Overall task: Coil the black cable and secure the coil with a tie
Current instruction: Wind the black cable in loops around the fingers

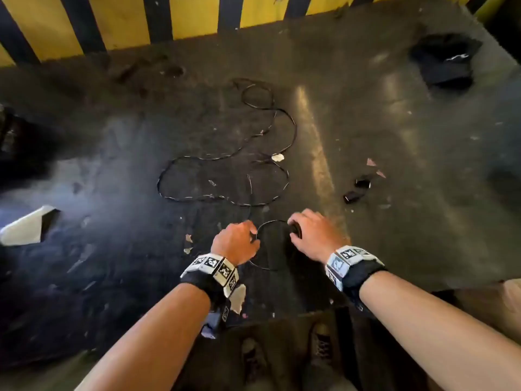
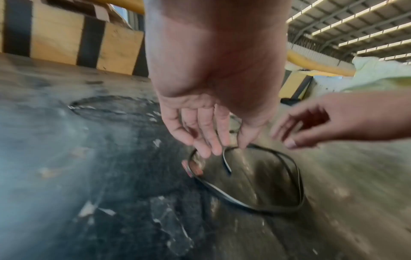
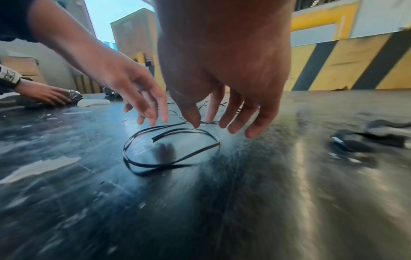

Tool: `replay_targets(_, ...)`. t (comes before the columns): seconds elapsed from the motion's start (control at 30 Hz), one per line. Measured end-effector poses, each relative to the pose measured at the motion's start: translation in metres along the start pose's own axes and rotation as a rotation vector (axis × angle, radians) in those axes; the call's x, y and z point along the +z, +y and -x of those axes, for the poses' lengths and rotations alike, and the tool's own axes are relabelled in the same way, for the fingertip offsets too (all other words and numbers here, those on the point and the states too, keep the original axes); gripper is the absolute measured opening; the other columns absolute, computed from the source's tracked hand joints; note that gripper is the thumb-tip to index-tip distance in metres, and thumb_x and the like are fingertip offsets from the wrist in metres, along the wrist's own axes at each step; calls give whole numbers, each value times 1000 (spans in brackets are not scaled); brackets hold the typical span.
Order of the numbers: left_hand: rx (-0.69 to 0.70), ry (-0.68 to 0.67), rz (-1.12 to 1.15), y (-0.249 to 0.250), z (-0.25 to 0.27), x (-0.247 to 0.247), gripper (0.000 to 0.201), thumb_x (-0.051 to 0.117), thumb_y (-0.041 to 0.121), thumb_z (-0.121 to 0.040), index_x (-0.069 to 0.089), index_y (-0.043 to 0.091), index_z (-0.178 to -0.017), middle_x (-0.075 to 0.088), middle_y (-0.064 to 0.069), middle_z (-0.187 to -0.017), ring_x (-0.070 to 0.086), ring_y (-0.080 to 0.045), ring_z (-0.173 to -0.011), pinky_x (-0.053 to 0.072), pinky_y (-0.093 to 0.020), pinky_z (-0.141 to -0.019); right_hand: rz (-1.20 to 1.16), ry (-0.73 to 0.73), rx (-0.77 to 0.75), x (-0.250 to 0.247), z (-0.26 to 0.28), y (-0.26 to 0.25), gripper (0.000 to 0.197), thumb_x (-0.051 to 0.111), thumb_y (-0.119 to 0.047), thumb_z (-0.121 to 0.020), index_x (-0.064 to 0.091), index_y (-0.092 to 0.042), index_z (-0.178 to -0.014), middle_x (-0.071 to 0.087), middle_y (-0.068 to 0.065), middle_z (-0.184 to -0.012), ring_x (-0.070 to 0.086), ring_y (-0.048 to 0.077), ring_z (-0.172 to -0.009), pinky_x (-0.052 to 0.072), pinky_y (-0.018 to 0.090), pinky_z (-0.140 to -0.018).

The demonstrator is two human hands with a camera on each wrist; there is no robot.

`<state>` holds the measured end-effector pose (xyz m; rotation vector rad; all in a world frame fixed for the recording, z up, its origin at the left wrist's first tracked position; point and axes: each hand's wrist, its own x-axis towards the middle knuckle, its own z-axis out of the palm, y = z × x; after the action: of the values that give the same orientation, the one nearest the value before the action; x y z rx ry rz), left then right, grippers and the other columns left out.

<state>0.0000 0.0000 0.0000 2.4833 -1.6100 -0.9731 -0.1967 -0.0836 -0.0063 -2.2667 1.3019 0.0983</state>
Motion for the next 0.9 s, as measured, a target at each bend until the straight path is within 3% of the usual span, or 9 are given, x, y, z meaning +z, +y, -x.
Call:
replay_targets(0.07, 0, 34, -83, 8, -8, 7, 37, 61, 42, -88, 63, 25, -121, 72, -2, -115, 67, -32, -110, 54, -43, -91, 40, 22, -20, 6, -14, -4, 37, 61, -36, -91, 59, -32, -128, 56, -1, -127, 53, 26, -120, 49, 43, -95)
replay_targets(0.17, -41, 126, -93, 17, -13, 19, 30, 60, 34, -94, 62, 16, -118, 68, -8, -118, 65, -34, -110, 51, -43, -87, 76, -20, -35, 24, -29, -8, 40, 61, -34, -93, 56, -30, -133, 54, 0, -129, 52, 28, -121, 48, 45, -94)
replay_targets(0.33, -46, 101, 48, 13, -19, 25, 22, 52, 23, -94, 63, 8, -105, 70, -15, -110, 66, -38, -101, 55, -44, -83, 36, 30, -24, 40, -37, -3, 23, 60, -24, -96, 61, -26, -119, 62, 1, -117, 60, 28, -110, 49, 43, -86)
replay_targets(0.5, 45, -156, 363, 5, -13, 0, 20, 63, 28, -97, 65, 17, -113, 73, -4, -109, 70, -18, -97, 56, -28, -83, -182, 31, -82, 10, -41, -2, 8, 63, -23, -95, 70, -24, -98, 71, -1, -99, 67, 27, -94, 54, 41, -79)
replay_targets(0.6, 85, -400, 625, 13, -1, -35, 32, 53, 30, -105, 62, 17, -132, 72, -5, -119, 67, -16, -107, 53, -26, -85, -295, 29, -230, -31, -44, -14, 8, 68, -23, -92, 73, -28, -96, 77, -6, -91, 72, 16, -85, 58, 40, -81)
replay_targets(0.7, 139, -598, 774, 22, 15, -73, 44, 41, 45, -105, 58, 25, -141, 63, 5, -142, 55, -15, -132, 47, -38, -103, -351, 68, -380, -75, -43, -35, 13, 71, -12, -90, 77, -22, -97, 79, -8, -91, 73, 7, -86, 57, 27, -84)
replay_targets(0.8, 205, -697, 919, 33, 30, -105, 52, 42, 55, -99, 57, 30, -142, 56, 10, -150, 48, -16, -141, 37, -47, -115, -426, 101, -464, -117, -35, -55, 17, 72, -4, -88, 79, -15, -98, 79, -7, -92, 73, 2, -90, 53, 10, -81)
replay_targets(0.9, 297, -754, 1009, 43, 45, -130, 54, 34, 51, -103, 47, 28, -151, 49, 6, -157, 42, -18, -146, 30, -52, -120, -436, 141, -535, -149, -25, -75, 14, 76, -5, -86, 81, -15, -94, 80, -6, -90, 73, 1, -89, 49, 7, -78)
